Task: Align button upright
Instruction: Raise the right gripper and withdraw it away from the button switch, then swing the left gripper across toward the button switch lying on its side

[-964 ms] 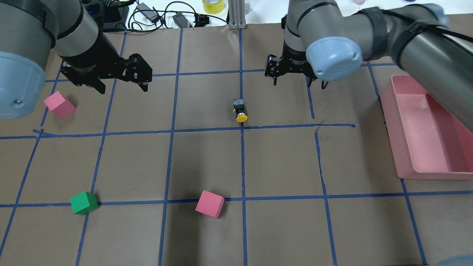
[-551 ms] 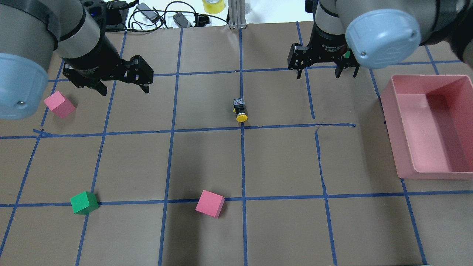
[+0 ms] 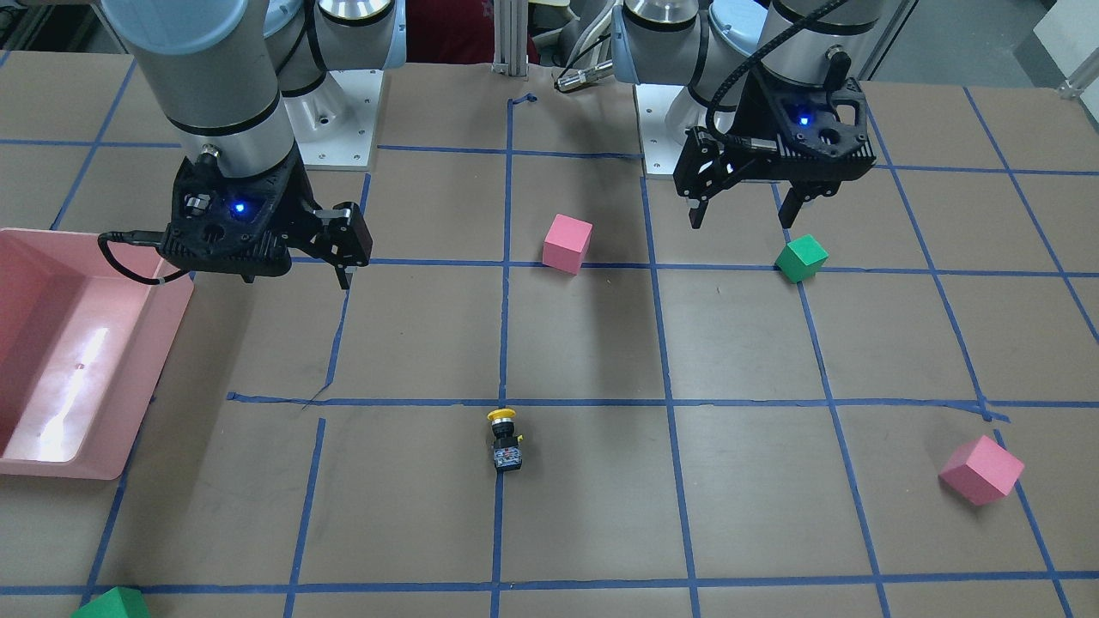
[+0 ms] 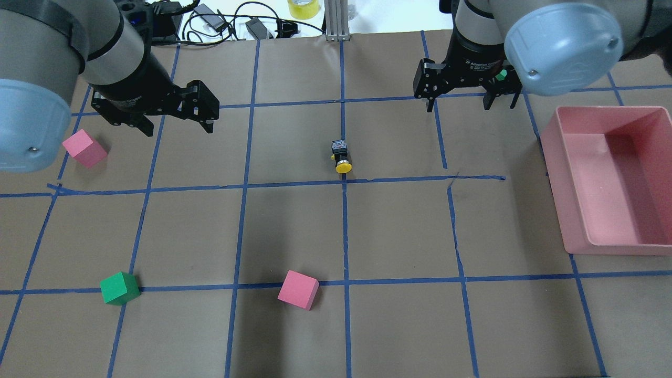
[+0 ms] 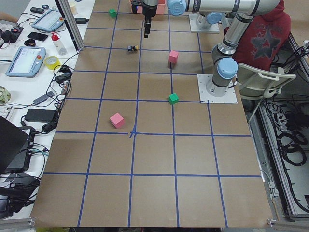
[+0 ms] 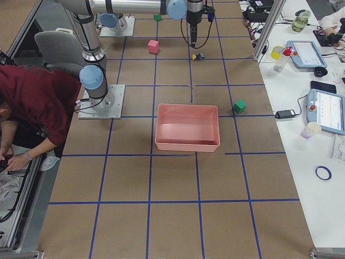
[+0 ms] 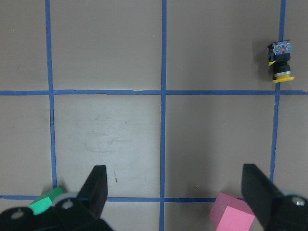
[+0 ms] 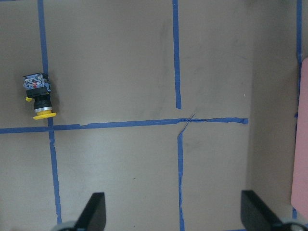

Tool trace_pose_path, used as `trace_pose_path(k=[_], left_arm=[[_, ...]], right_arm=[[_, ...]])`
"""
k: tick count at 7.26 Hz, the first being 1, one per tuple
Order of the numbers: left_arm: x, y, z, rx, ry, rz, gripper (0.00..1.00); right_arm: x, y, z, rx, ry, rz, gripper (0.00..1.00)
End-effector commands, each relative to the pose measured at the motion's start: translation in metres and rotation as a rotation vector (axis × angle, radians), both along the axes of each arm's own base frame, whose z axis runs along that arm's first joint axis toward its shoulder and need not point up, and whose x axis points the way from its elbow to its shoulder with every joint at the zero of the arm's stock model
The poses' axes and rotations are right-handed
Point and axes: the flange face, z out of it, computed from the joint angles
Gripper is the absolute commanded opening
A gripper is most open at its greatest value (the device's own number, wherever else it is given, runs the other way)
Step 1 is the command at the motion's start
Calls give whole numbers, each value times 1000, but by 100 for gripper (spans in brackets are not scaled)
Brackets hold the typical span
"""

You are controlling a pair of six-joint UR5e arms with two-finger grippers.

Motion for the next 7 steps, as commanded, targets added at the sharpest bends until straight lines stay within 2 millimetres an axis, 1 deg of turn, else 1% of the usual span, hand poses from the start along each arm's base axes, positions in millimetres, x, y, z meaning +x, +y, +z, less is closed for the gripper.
trace_pose_path(k=[1, 2, 3, 4, 5, 6, 7], left_arm=[[-4, -7, 8, -86, 18, -8, 100], [-4, -11, -4, -94, 20, -7, 100], [-6, -12, -22, -137, 50, -11, 100], [-10, -12, -56, -205, 82, -15, 100], [-12, -10, -93, -280, 88, -22, 100], [-14, -8, -120, -353, 92, -30, 100], [-24, -11, -141, -412, 102, -41, 100]], right_arm=[[1, 2, -4, 10, -6, 1, 100], [1, 2, -4, 11, -6, 1, 100], [1, 2, -4, 11, -7, 3, 100], [0, 2, -2, 8, -7, 9, 100], [-1, 0, 3, 4, -2, 86, 100], [-2, 2, 7, -2, 0, 126, 100], [-4, 7, 17, -14, -2, 127, 100]])
